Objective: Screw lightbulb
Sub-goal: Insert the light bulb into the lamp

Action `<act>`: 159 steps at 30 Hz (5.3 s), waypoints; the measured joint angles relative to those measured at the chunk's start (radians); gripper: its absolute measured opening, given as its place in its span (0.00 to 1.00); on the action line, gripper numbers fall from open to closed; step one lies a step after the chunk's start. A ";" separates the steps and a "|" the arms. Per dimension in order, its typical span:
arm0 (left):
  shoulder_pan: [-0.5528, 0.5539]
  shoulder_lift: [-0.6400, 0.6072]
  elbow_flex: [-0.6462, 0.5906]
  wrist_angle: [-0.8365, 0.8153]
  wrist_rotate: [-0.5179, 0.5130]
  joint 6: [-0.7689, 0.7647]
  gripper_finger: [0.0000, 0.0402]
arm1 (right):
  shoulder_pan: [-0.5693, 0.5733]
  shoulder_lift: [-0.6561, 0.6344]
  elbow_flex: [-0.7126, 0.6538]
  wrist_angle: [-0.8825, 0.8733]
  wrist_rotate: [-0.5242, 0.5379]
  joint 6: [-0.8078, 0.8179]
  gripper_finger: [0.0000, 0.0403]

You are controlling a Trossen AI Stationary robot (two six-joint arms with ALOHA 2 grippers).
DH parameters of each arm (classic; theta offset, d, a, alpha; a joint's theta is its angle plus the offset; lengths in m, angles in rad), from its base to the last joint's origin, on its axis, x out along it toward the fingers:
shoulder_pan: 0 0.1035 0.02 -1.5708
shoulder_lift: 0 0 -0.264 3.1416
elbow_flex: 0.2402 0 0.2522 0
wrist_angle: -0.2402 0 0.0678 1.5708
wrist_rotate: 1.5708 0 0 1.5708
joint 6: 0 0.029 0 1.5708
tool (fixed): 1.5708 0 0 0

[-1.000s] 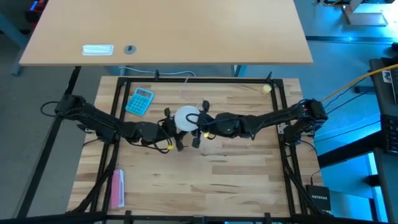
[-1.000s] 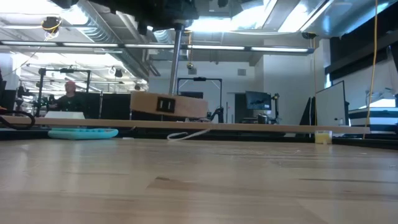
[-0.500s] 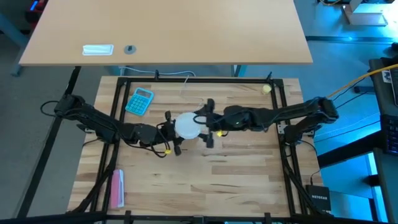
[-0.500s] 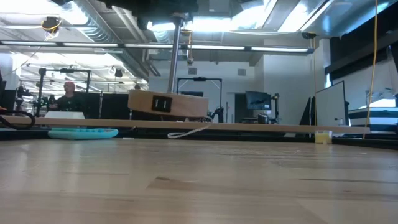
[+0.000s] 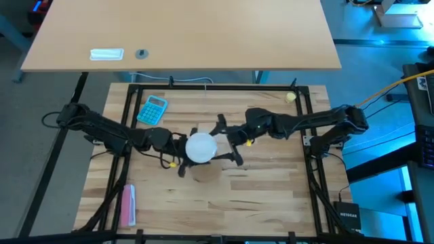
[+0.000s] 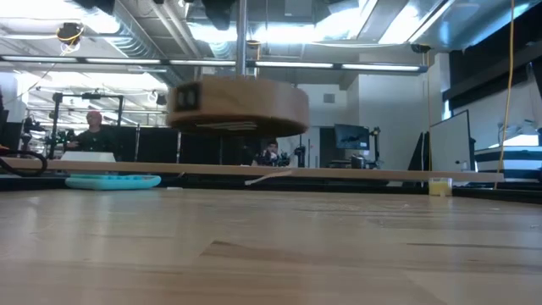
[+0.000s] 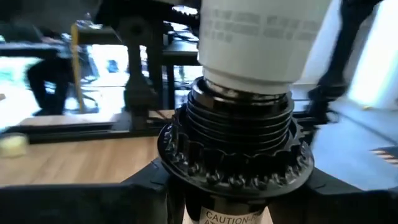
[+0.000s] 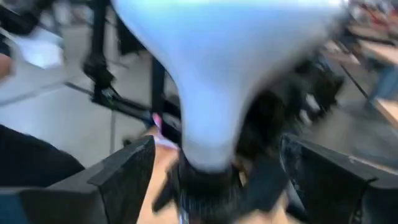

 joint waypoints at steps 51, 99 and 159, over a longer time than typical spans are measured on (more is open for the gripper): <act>-0.095 0.005 -0.002 -0.027 -0.703 0.111 0.37 | 0.036 0.112 0.065 0.015 0.551 0.081 0.36; 0.067 0.002 -0.001 -0.089 0.032 -0.057 0.37 | -0.030 0.113 0.049 0.018 -0.024 -0.005 0.36; 0.085 -0.002 0.034 -0.081 0.252 -0.090 0.37 | 0.007 0.084 0.047 0.111 -0.115 0.024 0.83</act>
